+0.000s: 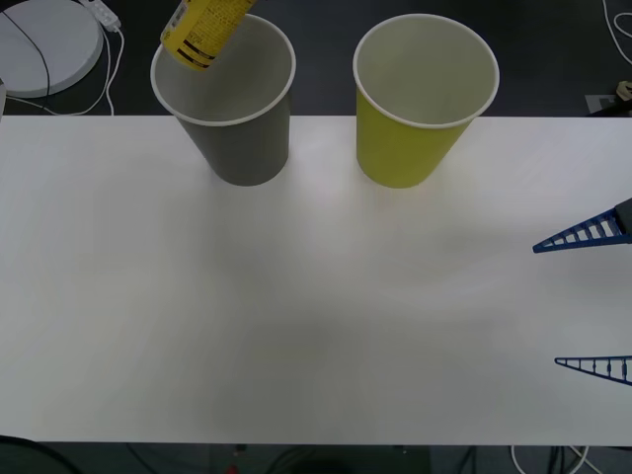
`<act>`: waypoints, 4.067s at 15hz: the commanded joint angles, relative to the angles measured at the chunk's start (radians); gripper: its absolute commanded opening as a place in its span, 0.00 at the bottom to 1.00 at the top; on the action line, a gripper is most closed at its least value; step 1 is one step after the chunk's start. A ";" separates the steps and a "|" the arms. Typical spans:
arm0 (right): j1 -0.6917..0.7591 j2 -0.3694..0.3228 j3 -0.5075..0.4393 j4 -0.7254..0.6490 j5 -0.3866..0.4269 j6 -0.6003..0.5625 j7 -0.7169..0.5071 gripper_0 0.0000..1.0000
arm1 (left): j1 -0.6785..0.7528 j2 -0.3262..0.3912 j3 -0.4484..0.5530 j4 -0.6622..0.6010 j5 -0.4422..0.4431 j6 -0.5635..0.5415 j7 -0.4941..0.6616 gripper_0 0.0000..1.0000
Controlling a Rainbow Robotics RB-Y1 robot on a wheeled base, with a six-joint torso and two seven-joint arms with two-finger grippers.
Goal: Put the can into the green bin and the plastic bottle into the gray bin
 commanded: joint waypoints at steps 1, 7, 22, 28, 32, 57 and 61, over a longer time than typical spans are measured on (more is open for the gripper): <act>0.000 0.000 0.000 0.000 0.000 0.000 0.000 1.00 | 0.000 0.000 0.005 0.000 -0.001 0.000 -0.006 0.94; 0.000 0.000 0.000 0.000 0.000 0.000 0.000 1.00 | 0.002 0.003 0.008 0.000 -0.012 0.000 -0.011 1.00; 0.000 0.000 0.000 0.000 0.000 0.000 0.000 1.00 | 0.089 0.064 0.015 -0.132 0.048 0.000 0.009 1.00; 0.000 0.000 0.000 0.000 0.000 0.000 0.000 1.00 | 0.239 0.202 0.015 -0.367 0.205 0.000 0.049 1.00; 0.000 0.000 0.000 0.000 0.000 0.000 0.000 1.00 | 0.342 0.313 0.015 -0.525 0.320 0.000 0.078 1.00; 0.000 0.000 0.000 0.000 0.000 0.000 0.000 1.00 | 1.307 0.523 0.585 -1.017 0.896 0.121 -0.439 1.00; 0.000 0.000 0.000 0.000 0.000 0.000 0.000 1.00 | 1.427 0.524 0.638 -1.068 0.936 0.143 -0.546 1.00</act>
